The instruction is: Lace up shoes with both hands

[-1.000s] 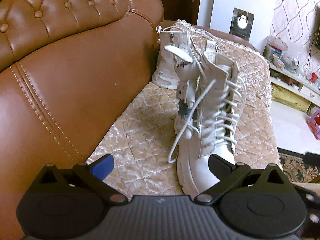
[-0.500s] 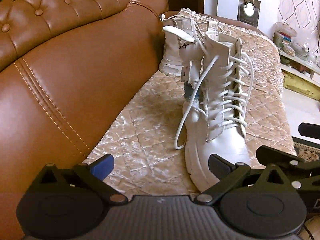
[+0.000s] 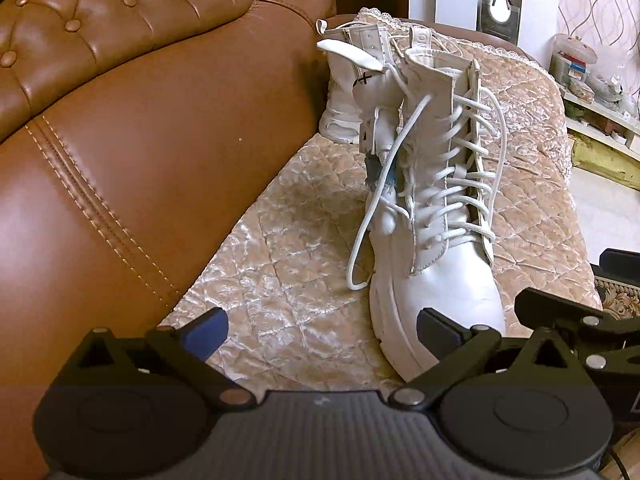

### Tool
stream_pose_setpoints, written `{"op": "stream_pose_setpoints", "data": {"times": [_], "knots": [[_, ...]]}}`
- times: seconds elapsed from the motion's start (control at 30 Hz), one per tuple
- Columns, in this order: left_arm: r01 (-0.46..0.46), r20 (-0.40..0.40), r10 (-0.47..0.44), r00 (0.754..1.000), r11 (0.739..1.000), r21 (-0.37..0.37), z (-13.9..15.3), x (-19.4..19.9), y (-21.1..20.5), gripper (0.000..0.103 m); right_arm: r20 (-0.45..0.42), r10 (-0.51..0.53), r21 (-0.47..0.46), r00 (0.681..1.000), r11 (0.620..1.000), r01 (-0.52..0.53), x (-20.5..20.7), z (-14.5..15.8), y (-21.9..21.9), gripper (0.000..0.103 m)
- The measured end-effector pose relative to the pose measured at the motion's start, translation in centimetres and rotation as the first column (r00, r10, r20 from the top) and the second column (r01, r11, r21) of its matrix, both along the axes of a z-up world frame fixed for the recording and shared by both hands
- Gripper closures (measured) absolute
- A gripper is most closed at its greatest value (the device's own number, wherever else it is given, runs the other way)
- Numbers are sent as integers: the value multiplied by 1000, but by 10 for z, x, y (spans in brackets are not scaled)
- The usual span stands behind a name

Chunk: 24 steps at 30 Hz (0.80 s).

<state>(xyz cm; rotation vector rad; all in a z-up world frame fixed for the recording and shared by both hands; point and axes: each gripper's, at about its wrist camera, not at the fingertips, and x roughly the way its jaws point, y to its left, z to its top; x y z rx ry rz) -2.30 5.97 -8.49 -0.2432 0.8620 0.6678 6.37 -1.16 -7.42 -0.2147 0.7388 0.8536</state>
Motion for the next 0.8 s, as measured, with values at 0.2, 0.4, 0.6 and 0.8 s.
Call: {"op": "stream_pose_setpoints", "data": {"times": [0.2, 0.4, 0.6, 0.8], "knots": [[3, -6, -3, 1000, 1000, -6, -2, 2, -1, 0, -10, -8, 1, 1000, 1000, 8, 0, -2, -2, 0], [7, -13, -7, 1000, 1000, -11, -4, 4, -2, 0, -25, -20, 0, 999, 1000, 20, 1, -6, -4, 0], [7, -20, -7, 1000, 1000, -21, -10, 5, -2, 0, -36, -32, -7, 999, 999, 32, 2, -10, -3, 0], [0, -27, -1, 1000, 1000, -30, -16, 7, -2, 0, -35, -69, 12, 997, 998, 69, 4, -16, -5, 0]]}}
